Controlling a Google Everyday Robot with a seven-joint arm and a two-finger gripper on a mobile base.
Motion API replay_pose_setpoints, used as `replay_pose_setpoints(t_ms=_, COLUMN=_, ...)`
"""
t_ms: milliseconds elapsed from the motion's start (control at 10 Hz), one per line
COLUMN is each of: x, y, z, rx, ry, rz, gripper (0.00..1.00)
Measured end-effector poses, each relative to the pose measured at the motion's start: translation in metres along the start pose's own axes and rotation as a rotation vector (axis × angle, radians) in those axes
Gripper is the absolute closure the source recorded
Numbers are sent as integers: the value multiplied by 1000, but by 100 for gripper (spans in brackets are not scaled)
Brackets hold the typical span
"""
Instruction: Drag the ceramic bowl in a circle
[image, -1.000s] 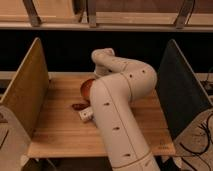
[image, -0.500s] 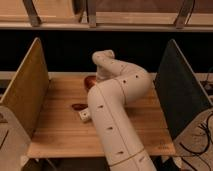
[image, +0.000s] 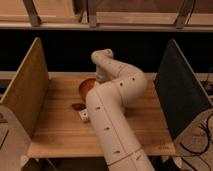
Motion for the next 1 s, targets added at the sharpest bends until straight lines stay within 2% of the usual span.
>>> replay_pose_setpoints(t_ms=400, x=-2, y=14, z=9, rx=-33, ry=18, rz=-52, gripper=67)
replay_pose_setpoints(t_ms=500, x=-6, y=21, z=9, rx=-44, ry=16, rz=-69, gripper=79)
replay_pose_setpoints(t_ms=600, x=-9, y=25, z=4, rx=-50, ry=6, rz=-86, gripper=87)
replay_pose_setpoints(t_ms=800, x=-14, y=34, z=-11, rx=-47, ry=-15, rz=-133, gripper=90)
replay_pose_setpoints(t_ms=1000, x=-2, y=40, z=-25, rx=-23, ry=0, rz=-187, gripper=90)
